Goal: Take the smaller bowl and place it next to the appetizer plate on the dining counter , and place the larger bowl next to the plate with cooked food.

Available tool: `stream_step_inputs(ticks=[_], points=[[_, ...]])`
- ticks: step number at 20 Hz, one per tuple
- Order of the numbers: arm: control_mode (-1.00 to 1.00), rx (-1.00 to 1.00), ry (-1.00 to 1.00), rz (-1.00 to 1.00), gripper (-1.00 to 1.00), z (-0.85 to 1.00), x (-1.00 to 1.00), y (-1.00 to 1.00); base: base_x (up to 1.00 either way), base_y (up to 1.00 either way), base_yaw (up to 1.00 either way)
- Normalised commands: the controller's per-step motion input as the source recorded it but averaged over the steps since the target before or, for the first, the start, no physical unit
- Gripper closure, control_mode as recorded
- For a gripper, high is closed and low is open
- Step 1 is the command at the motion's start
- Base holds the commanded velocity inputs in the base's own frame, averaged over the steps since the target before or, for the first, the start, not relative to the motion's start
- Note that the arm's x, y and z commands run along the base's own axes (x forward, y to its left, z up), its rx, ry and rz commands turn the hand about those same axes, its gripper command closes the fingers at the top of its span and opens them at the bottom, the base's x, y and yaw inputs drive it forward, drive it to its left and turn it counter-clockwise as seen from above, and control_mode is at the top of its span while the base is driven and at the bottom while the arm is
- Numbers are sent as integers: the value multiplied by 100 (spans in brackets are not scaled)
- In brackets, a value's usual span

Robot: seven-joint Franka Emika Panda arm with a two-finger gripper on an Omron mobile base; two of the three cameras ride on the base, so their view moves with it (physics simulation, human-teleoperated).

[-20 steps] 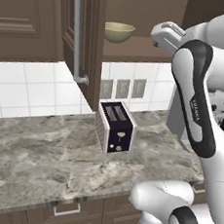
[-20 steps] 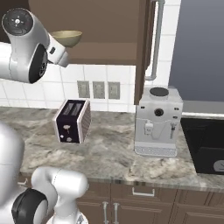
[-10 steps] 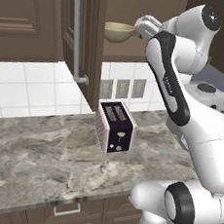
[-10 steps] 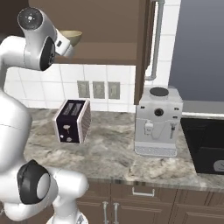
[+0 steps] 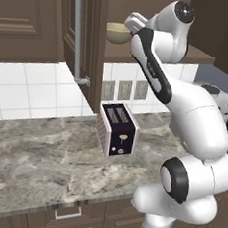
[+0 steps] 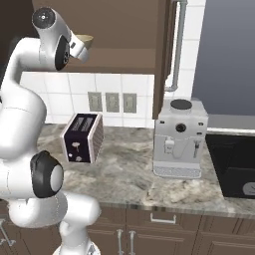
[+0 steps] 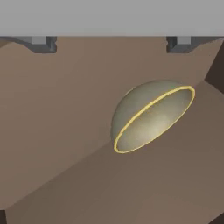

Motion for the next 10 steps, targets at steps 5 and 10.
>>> stream_step_inputs(ticks=[5, 10], points=[[-100, 0, 5, -6, -100, 0, 63, 10, 0, 0, 0], [-100, 0, 0, -5, -100, 0, 54, 14, 0, 0, 0]])
